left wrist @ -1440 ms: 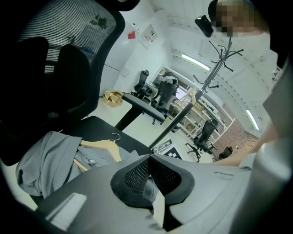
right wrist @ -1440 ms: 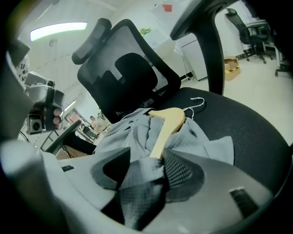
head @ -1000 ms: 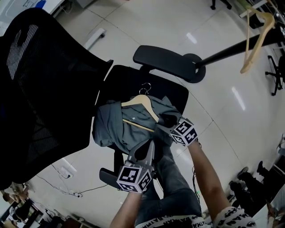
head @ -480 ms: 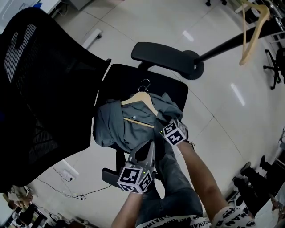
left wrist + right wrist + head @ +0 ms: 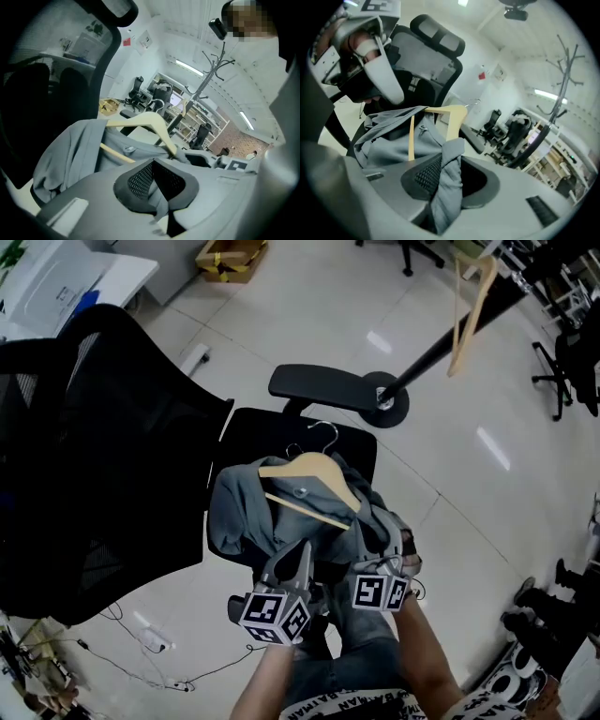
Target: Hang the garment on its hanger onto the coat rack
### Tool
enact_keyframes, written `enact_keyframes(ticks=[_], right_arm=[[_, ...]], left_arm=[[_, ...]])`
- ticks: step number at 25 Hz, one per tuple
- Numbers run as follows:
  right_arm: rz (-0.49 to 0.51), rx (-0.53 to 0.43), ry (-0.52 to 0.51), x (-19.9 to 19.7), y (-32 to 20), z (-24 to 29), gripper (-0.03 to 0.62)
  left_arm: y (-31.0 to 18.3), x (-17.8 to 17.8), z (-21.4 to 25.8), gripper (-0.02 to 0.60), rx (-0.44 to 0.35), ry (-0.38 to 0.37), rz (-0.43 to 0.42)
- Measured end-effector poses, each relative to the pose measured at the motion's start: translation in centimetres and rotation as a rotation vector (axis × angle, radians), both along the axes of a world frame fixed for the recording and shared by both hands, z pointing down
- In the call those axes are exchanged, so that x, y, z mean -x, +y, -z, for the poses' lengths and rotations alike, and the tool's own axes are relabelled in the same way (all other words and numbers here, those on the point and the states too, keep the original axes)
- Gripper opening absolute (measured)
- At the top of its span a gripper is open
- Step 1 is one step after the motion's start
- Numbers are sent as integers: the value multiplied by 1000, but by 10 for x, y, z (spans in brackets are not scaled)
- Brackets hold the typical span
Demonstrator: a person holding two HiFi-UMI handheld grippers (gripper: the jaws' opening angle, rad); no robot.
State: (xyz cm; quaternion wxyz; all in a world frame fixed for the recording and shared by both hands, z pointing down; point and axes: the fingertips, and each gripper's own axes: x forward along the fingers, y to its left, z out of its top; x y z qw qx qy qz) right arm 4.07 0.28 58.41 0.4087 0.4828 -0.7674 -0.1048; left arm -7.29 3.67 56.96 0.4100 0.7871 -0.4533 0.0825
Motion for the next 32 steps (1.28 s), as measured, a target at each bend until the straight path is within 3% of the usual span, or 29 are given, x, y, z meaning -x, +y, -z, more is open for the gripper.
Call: enact_keyframes(ticks=[4,8,16,23,28,32], right_arm=[[-76,-201,54,-21,-6,93,126],[-131,-299,111,-42,16,179,127],[-261,-493,109,-106,51,336,127],[-309,-639,149,-153,86,465,127],[-365,-710,151,-211,95,548,126],[-438,-713,265,-268,97,601,127]], left_arm=[[-21,2,51,-12,-105,-10,-51],[-22,-2,124,-11,-190,-16,-81],[-27,-63,269,-12,-424,34,-215],[-3,-101,328,-12,-504,99,-300],[-4,-128,367,-12,-575,117,-342],[-15,-158,384,-11,-599,136,-350]])
